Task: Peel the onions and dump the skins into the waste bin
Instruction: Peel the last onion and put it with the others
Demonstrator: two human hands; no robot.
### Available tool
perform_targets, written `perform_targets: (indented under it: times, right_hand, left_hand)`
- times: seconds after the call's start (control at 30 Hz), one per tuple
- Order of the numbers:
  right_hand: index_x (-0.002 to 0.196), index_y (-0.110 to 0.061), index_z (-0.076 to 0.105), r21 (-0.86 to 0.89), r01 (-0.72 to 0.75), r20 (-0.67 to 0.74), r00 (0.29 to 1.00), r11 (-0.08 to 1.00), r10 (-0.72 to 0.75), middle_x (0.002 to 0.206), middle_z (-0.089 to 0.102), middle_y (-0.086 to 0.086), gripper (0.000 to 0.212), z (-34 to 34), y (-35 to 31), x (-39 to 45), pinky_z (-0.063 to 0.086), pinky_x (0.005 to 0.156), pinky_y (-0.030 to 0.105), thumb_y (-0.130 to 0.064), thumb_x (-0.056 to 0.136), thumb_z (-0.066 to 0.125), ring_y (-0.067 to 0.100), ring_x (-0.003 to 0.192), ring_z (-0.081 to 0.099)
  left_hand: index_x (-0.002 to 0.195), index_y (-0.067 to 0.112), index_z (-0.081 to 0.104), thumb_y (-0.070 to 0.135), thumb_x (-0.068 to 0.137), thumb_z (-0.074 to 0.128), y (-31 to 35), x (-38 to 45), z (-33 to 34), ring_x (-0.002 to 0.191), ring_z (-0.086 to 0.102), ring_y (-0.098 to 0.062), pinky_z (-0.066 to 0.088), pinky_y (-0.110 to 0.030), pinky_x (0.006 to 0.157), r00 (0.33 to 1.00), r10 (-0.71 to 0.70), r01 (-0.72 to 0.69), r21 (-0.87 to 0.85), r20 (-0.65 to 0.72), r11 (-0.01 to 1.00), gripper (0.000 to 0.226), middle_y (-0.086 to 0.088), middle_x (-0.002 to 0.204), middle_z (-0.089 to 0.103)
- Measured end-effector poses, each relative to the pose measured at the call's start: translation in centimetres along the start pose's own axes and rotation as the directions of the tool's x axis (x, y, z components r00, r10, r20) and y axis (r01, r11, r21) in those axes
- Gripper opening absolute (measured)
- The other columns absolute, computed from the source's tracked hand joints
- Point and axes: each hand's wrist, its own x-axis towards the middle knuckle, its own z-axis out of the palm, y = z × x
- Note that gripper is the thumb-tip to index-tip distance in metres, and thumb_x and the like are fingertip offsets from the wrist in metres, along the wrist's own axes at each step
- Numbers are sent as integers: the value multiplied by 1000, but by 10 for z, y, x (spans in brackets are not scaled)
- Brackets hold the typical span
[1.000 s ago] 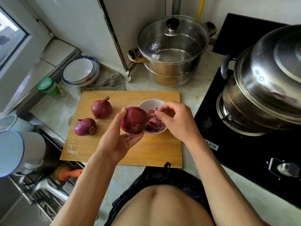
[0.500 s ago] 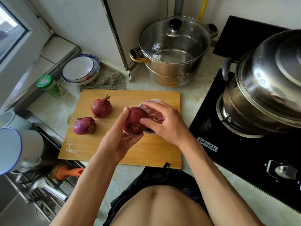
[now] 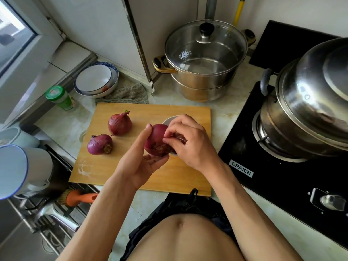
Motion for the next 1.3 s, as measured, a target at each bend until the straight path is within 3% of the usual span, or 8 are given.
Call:
perform_targets:
  times: [0.1, 0.27, 0.5, 0.77, 0.87, 0.97, 1.1, 1.3]
  right_hand:
    - [82, -8, 72, 30, -27, -1, 1000, 999, 27, 91, 62, -3, 8, -3, 4, -2, 50, 76, 24, -8, 79, 80, 10, 87, 58]
    - [84, -10, 75, -12, -206, -39, 978, 979, 205, 85, 67, -2, 5, -6, 15, -4, 51, 72, 31, -8, 81, 78, 8, 79, 59]
    - [133, -13, 62, -45, -332, 59, 941, 942, 334, 126, 66, 1, 46, -4, 13, -3, 56, 89, 32, -24, 90, 70, 10, 99, 65]
    - [121, -17, 68, 157, -397, 102, 917, 904, 385, 108, 72, -9, 49, -4, -7, -1, 57, 86, 26, -39, 79, 78, 1, 100, 67]
    - [114, -19, 67, 226, -423, 113, 906, 877, 408, 103, 72, -8, 40, -7, -7, -1, 53, 78, 16, -30, 79, 81, 1, 91, 68]
    - [114, -25, 66, 273, -445, 167, 895, 853, 414, 104, 69, -8, 45, -9, -9, -1, 47, 76, 12, -44, 74, 78, 2, 88, 64]
    - [108, -25, 67, 414, -490, 121, 865, 767, 488, 104, 72, -5, 45, -10, -11, -3, 57, 81, 32, -51, 73, 78, 12, 94, 68]
    - [103, -17, 70, 532, -515, 134, 835, 672, 534, 103, 73, 7, 26, -13, -12, -4, 61, 71, 34, -31, 82, 78, 20, 94, 72]
  left_hand:
    - [118, 7, 70, 54, 86, 73, 1, 0, 0, 103, 64, -28, 64, -38, 82, 999, -9, 6, -82, -32, 997, 58, -18, 111, 64]
    - [117, 8, 66, 50, 86, 74, 5, 0, -2, 98, 70, -30, 64, -41, 84, 998, 1, -9, -136, -61, 991, 52, -20, 112, 65]
    - [129, 5, 62, 40, 87, 75, 5, -5, -1, 104, 74, -37, 60, -47, 92, 1000, 12, -12, -194, -3, 981, 56, -28, 126, 61]
    - [113, 8, 72, 39, 91, 71, 4, -11, 4, 98, 75, -30, 61, -43, 93, 996, 87, -85, -46, 27, 995, 38, -17, 104, 75]
    - [107, 14, 76, 49, 91, 65, 3, -12, 3, 90, 75, -24, 63, -37, 86, 989, 128, -135, 92, 78, 987, 40, -11, 94, 77]
    - [115, 14, 74, 62, 84, 62, 5, -12, -1, 83, 73, -24, 62, -29, 68, 975, 178, -204, 212, 135, 956, 59, -10, 93, 76]
    - [119, 15, 73, 59, 83, 66, 6, -10, -8, 80, 71, -21, 57, -25, 62, 953, 236, -277, 223, 192, 935, 58, -12, 98, 71]
    - [117, 22, 74, 45, 82, 77, 3, -8, -11, 97, 69, -17, 54, -27, 75, 908, 353, -400, 216, 224, 891, 41, -5, 108, 74]
